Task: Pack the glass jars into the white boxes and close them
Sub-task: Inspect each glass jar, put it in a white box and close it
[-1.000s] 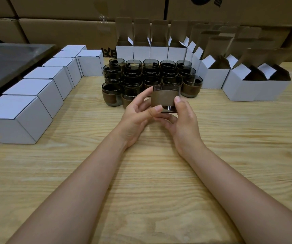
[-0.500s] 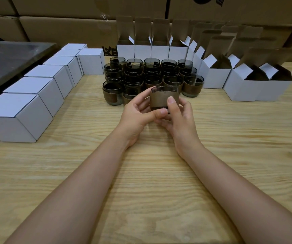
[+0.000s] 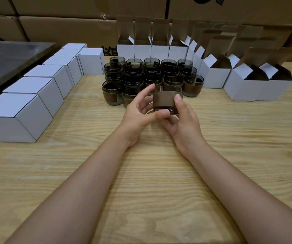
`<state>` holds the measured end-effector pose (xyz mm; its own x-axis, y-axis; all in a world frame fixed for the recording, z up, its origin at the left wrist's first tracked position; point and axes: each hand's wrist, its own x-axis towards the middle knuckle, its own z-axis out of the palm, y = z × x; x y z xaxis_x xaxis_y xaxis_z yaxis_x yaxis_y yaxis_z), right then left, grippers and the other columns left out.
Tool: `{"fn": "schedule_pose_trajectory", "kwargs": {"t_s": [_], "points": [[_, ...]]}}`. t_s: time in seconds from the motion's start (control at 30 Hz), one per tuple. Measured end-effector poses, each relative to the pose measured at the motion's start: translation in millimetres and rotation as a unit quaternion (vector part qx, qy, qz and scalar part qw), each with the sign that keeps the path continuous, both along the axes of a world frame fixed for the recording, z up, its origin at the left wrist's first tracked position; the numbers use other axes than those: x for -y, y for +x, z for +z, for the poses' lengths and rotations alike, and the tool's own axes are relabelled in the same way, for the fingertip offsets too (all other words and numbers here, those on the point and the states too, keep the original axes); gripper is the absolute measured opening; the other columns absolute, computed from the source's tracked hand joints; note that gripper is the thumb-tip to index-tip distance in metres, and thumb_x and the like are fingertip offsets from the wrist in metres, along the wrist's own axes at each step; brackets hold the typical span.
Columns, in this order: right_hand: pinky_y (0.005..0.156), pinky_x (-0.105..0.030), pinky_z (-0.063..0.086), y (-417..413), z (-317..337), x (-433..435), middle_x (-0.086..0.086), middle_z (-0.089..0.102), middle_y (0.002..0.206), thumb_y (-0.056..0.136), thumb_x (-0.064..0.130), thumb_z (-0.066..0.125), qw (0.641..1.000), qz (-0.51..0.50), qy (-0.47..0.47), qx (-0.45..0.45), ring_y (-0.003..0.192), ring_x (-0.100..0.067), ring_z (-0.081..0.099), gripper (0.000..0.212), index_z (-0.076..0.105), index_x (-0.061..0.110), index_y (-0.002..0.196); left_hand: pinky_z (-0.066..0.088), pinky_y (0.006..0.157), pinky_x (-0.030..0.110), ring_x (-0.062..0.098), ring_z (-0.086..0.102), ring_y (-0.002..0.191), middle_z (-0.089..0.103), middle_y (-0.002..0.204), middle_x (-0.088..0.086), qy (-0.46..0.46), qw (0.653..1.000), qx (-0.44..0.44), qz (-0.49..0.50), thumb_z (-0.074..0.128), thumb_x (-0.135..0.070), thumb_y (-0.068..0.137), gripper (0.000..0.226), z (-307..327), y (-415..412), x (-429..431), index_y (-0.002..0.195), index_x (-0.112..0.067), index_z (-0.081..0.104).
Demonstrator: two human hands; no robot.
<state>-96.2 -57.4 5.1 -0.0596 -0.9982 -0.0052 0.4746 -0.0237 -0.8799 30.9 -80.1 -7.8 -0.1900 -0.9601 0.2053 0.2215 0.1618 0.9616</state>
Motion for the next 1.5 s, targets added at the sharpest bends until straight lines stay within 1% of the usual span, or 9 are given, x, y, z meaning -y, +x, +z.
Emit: {"fn": "schedule_pose_trajectory", "kwargs": {"t_s": [0.13,0.3,0.43,0.57,0.73,0.87,1.17,1.3,1.5], "points": [[0.077,-0.035,0.059,-1.9,-0.3,-0.7,-0.008,0.073,0.095,0.100,0.035,0.043,0.999,0.028,-0.002,0.018,0.089,-0.022,0.068,0.031,0.066,0.013,0.105,0.038,0.111,0.041,0.019,0.053,0.127,0.060,0.131,0.002,0.002,1.000,0.006,-0.026,0.084,-0.019,0.056,0.094,0.8,1.4,-0.6,0.140,-0.028,0.042],[0.078,-0.036,0.058,-0.5,0.2,-1.1,-0.013,0.069,0.101,0.101,0.036,0.038,0.999,0.041,0.012,0.016,0.092,-0.024,0.066,0.040,0.061,0.007,0.117,0.050,0.098,0.033,0.015,0.062,0.111,0.066,0.118,0.001,-0.005,1.000,0.009,-0.030,0.076,-0.003,0.065,0.078,-0.1,-0.9,-1.1,0.136,-0.020,0.047],[0.078,-0.035,0.058,-1.5,-2.1,-0.5,-0.007,0.072,0.092,0.101,0.037,0.039,0.999,0.047,0.004,0.008,0.086,-0.018,0.069,0.036,0.064,0.013,0.106,0.047,0.103,0.040,0.023,0.060,0.117,0.064,0.123,0.009,-0.013,1.000,0.001,-0.010,0.077,-0.002,0.063,0.076,-0.6,-1.9,-0.8,0.131,-0.021,0.051],[0.074,-0.036,0.059,-0.8,-1.2,-0.7,-0.007,0.072,0.094,0.100,0.042,0.040,0.999,0.045,-0.002,0.000,0.085,-0.021,0.069,0.040,0.059,0.011,0.116,0.051,0.094,0.031,0.017,0.062,0.114,0.066,0.122,0.002,-0.024,1.000,0.006,0.002,0.081,-0.002,0.060,0.078,-0.9,-1.8,-0.4,0.129,-0.027,0.053],[0.092,-0.047,0.054,-0.9,-0.6,0.5,-0.021,0.063,0.123,0.097,0.051,0.038,0.998,0.061,0.025,0.021,0.110,-0.037,0.063,0.056,0.052,0.008,0.131,0.049,0.085,0.019,0.007,0.061,0.113,0.063,0.123,-0.001,-0.049,0.998,0.044,0.017,0.086,0.001,0.057,0.085,0.5,-2.8,-3.7,0.130,-0.027,0.051],[0.097,-0.050,0.050,-3.3,-2.3,4.5,-0.022,0.062,0.125,0.096,0.052,0.038,0.994,0.074,0.030,0.080,0.116,-0.038,0.060,0.057,0.056,0.006,0.125,0.050,0.083,0.018,0.002,0.058,0.114,0.058,0.126,-0.004,-0.080,0.992,0.092,0.009,0.086,0.005,0.059,0.087,1.2,-5.8,-7.0,0.130,-0.029,0.050],[0.098,-0.052,0.049,-2.9,-4.5,3.5,-0.025,0.057,0.129,0.098,0.037,0.045,0.996,0.064,0.007,0.054,0.118,-0.036,0.059,0.050,0.050,0.000,0.130,0.048,0.100,0.029,0.011,0.058,0.120,0.060,0.129,-0.001,-0.060,0.995,0.084,-0.003,0.085,-0.014,0.064,0.097,3.1,-6.1,-10.1,0.145,-0.028,0.033],[0.096,-0.048,0.048,-4.5,-3.7,2.2,-0.019,0.061,0.120,0.094,0.031,0.048,0.994,0.076,-0.019,0.070,0.115,-0.035,0.058,0.043,0.052,0.004,0.127,0.047,0.095,0.021,0.002,0.058,0.116,0.061,0.124,-0.005,-0.068,0.993,0.093,0.013,0.082,-0.001,0.067,0.079,1.9,-6.2,-8.8,0.136,-0.014,0.046],[0.099,-0.046,0.045,-7.6,-5.3,3.9,-0.013,0.061,0.118,0.096,0.018,0.043,0.991,0.094,-0.066,0.071,0.115,-0.029,0.057,0.028,0.058,0.010,0.118,0.047,0.094,0.022,0.001,0.059,0.109,0.061,0.113,-0.011,-0.099,0.988,0.112,0.035,0.084,0.011,0.059,0.079,-2.3,-7.0,-5.7,0.122,-0.021,0.049]]}}
